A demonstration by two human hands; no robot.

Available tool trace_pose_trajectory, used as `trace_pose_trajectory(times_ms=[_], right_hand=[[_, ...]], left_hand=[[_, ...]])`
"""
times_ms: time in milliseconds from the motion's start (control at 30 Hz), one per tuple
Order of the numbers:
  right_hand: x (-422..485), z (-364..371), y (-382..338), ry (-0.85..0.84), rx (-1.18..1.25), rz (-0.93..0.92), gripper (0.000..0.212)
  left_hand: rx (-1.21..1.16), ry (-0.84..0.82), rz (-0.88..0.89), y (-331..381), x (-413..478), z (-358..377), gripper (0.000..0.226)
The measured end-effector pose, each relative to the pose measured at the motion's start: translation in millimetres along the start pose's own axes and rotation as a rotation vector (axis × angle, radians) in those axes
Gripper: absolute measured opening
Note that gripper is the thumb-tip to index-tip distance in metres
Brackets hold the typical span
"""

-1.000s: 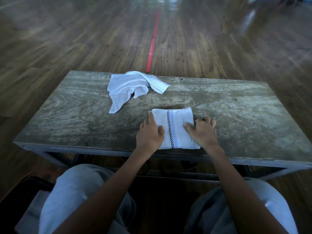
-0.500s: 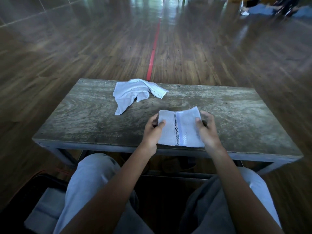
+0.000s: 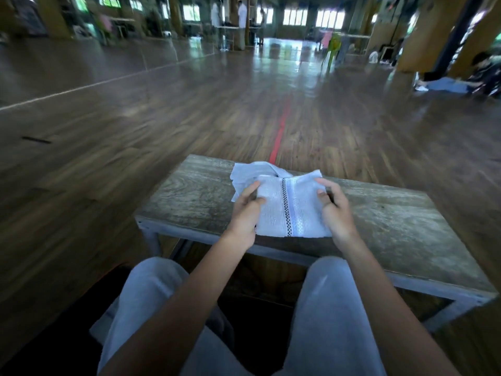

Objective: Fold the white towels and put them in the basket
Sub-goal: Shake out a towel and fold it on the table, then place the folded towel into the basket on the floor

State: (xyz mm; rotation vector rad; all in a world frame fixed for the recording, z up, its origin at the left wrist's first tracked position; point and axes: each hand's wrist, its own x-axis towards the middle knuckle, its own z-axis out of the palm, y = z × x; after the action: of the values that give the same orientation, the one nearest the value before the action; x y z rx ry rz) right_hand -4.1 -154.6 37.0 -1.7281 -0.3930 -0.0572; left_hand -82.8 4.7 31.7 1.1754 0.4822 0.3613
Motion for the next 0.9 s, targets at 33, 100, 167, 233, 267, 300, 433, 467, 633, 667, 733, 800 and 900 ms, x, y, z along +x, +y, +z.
trace_pose_trajectory(times_ms=[33,100,167,233,267,300,433,467,633,667,733,800,900], right_hand=[[0.1,13.4,-5.6,-0.031,0.011,0.008,0.025],[0.3,42.8,-16.1,-0.109,0.036,0.023,0.032],[-1.5,74.6,-23.6,-0.197,0.067,0.025,0.035],[-6.8,107.2,-31.0,-0.273,0.094,0.035,0.033],[-11.3,124.0,-34.0,-0.318,0.099,0.037,0.033],[-16.7,140.4,-36.5,-0.371,0.11,0.03,0.033],[-49.0,202.0,-44.8,-0.557,0.126,0.005,0.034],[-58.3,214.8,-45.4,-0.596,0.136,0.01,0.034],[-93.5,263.7,-29.1,-0.768,0.119,-0.018,0.034],[-98.1,271.3,-23.6,-0.797,0.106,-0.004,0.033],[-106.6,286.2,-14.6,-0.864,0.077,0.041,0.031],[-114.2,303.1,-3.7,-0.931,0.034,0.094,0.028],[-123.5,333.4,16.9,-1.013,-0.055,0.168,0.025]], left_hand=[[0.001,0.03,0.049,8.1,-5.6,-13.5,0.039],[0.021,0.104,0.151,22.0,-15.8,-41.1,0.04],[0.069,0.206,0.222,31.5,-26.4,-69.9,0.041],[0.122,0.31,0.275,36.5,-38.2,-99.8,0.041],[0.154,0.361,0.298,36.3,-44.2,-115.7,0.04],[0.177,0.408,0.313,36.2,-52.7,-130.8,0.04],[0.114,0.572,0.3,29.9,-86.5,-187.1,0.035],[0.096,0.617,0.284,26.6,-91.8,-200.2,0.036],[0.002,0.781,0.227,1.4,-112.5,-250.8,0.046],[-0.024,0.802,0.205,-4.7,-115.8,-257.9,0.047],[-0.065,0.836,0.167,-16.1,-121.5,-271.6,0.048],[-0.048,0.877,0.141,-29.0,-123.3,-288.0,0.049],[0.04,0.92,0.096,-50.0,-120.0,-315.8,0.05]])
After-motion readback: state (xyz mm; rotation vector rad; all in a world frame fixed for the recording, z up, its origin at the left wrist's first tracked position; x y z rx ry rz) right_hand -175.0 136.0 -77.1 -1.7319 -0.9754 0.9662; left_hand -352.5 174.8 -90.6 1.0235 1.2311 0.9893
